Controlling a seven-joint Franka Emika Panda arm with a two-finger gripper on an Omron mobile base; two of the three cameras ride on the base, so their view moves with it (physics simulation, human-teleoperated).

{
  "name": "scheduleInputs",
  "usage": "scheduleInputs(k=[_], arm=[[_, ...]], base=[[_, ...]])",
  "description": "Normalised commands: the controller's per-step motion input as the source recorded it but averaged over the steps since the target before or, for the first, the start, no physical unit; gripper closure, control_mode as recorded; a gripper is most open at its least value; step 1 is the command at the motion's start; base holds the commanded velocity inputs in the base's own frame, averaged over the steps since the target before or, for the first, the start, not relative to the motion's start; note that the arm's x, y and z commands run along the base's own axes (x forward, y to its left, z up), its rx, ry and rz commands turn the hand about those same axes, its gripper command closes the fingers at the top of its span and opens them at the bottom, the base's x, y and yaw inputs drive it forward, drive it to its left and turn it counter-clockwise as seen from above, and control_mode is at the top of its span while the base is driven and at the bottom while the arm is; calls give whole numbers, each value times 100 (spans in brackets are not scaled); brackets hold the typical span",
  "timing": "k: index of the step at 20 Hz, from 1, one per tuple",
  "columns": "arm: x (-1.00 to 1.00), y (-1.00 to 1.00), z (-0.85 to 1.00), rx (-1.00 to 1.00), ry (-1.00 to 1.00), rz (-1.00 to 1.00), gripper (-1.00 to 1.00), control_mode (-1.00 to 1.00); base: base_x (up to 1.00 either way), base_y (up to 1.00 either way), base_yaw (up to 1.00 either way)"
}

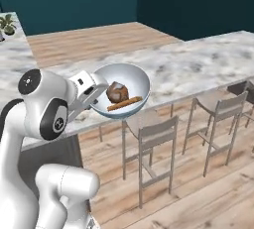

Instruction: Pick up the heated bread from the toaster oven and place it in the bowl. Then move the bread bowl to the dining counter.

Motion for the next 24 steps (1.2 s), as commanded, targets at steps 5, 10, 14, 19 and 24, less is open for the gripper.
scheduleInputs(k=[5,10,14,19,24], arm=[[0,0,0,0,0,0,100,100],[0,0,0,0,0,0,100,100],[0,0,0,0,0,0,100,100],[0,0,0,0,0,0,100,100],[0,0,0,0,0,0,100,100]], base=[[100,-52,58],[98,-54,60],[67,-21,5],[40,-5,0],[4,0,0]])
